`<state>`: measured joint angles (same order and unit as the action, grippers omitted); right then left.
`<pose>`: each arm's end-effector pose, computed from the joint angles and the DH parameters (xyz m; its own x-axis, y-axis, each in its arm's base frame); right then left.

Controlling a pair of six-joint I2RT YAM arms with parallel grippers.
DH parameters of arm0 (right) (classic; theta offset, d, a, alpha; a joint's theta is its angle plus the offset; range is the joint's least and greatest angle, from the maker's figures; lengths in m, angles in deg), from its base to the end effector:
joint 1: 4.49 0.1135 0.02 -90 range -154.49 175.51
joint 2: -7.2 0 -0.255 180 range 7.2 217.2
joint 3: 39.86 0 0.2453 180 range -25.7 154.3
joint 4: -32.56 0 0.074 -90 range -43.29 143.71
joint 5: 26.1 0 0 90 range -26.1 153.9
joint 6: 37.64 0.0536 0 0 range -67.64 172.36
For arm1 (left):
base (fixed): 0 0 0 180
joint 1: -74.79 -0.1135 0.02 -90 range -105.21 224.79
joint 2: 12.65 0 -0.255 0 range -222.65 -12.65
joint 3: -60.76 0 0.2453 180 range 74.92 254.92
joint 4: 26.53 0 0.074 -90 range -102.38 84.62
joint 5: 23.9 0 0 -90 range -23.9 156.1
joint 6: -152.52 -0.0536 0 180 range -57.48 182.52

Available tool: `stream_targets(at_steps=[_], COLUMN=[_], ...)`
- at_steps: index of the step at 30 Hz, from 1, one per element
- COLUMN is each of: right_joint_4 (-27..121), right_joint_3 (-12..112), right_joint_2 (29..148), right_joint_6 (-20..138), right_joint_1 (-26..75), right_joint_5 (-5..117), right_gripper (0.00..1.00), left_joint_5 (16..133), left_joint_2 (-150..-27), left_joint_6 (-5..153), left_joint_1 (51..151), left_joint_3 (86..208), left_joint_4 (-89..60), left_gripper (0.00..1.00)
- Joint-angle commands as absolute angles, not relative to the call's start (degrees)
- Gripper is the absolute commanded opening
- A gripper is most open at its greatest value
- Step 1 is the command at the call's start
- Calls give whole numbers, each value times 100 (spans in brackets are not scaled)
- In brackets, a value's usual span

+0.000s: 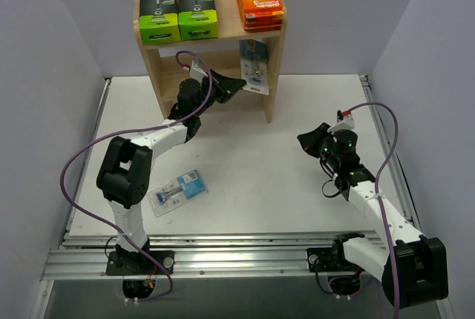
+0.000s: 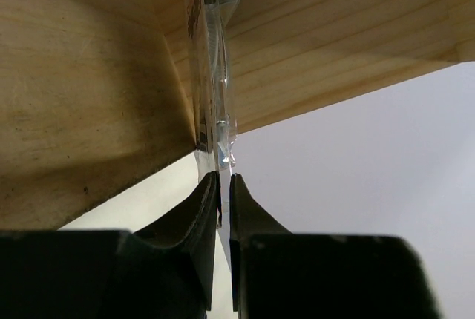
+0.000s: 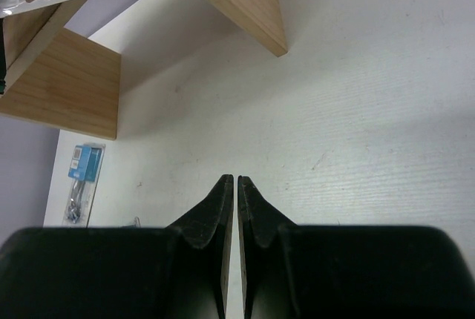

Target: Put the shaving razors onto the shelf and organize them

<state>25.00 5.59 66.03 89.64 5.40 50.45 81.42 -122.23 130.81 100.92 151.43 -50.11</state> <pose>0.2463 0.0556 0.2621 -0.3187 0.5424 -0.7773 -0.2538 0.7413 0.6214 0.4093 -0.2165 0.2845 -0.5872 -0.7100 -0.3887 0.3125 0.2441 -0.9180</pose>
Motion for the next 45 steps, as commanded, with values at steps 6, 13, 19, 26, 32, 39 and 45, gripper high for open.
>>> stream_targets(at_steps=[6,13,19,26,32,39,45], right_joint_4=[2228,2158,2131,2158,2167,2158,2193], right_joint_3=[471,418,401,374,357,339,330], right_joint_2=[6600,6635,6653,6617,6609,6591,6582], right_joint_6=[8875,8910,8892,8866,8840,8840,8813], right_joint_1=[430,421,395,280,210,157,96], right_joint_5=[4913,4914,4887,4817,4755,4711,4676], right_gripper=[3,4,4,4,4,4,5], left_joint_5=[7947,7710,7674,7674,7674,7709,7770], left_joint_2=[-12348,-12427,-12594,-12726,-12753,-12796,-12876], left_joint_6=[13336,13327,13433,13468,13433,13380,13214], left_joint_1=[10054,10072,10089,10124,10133,10124,10089], left_joint_3=[15613,15666,15754,15815,15806,15789,15789], left_joint_4=[-5404,-5228,-5245,-5219,-5193,-5122,-4991], left_gripper=[4,4,4,4,5,13,37])
